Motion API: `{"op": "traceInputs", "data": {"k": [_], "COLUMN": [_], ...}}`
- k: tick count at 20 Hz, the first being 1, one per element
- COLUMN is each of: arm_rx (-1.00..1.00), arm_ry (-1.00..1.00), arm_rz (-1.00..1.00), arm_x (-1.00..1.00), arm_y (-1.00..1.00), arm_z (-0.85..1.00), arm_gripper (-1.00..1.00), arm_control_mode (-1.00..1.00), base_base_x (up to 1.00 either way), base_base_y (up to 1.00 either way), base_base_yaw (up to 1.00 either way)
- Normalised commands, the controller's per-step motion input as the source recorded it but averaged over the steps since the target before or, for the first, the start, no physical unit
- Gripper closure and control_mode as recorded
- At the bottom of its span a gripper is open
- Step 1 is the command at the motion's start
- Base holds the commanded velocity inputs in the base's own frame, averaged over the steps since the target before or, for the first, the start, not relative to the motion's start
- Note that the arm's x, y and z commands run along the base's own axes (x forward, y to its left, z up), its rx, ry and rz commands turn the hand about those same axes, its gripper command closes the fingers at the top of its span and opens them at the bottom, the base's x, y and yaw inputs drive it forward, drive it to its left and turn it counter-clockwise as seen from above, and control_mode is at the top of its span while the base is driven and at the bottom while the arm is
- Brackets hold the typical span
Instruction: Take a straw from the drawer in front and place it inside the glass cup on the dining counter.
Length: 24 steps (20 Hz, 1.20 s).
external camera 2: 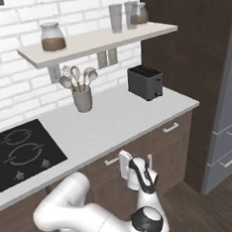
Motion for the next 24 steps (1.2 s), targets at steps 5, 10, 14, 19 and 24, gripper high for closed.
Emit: {"op": "traceInputs", "data": {"k": [5, 10, 14, 19, 24], "arm_rx": [0.00, 0.00, 0.00, 0.00, 0.00], "arm_ry": [0.00, 0.00, 0.00, 0.00, 0.00], "arm_rz": [0.00, 0.00, 0.00, 0.00, 0.00], "arm_x": [0.19, 0.19, 0.16, 0.19, 0.01], "arm_y": [0.00, 0.00, 0.00, 0.03, 0.00], "arm_z": [-0.34, -0.19, -0.16, -0.19, 0.00], "arm_gripper": [-1.00, -1.00, -1.00, 1.00, 1.00], "arm_control_mode": [-1.00, -1.00, -1.00, -1.00, -1.00], "base_base_x": [0.00, 0.00, 0.00, 0.00, 0.00], "base_base_y": [0.00, 0.00, 0.00, 0.00, 0.00], "base_base_yaw": [0.00, 0.00, 0.00, 0.00, 0.00]}}
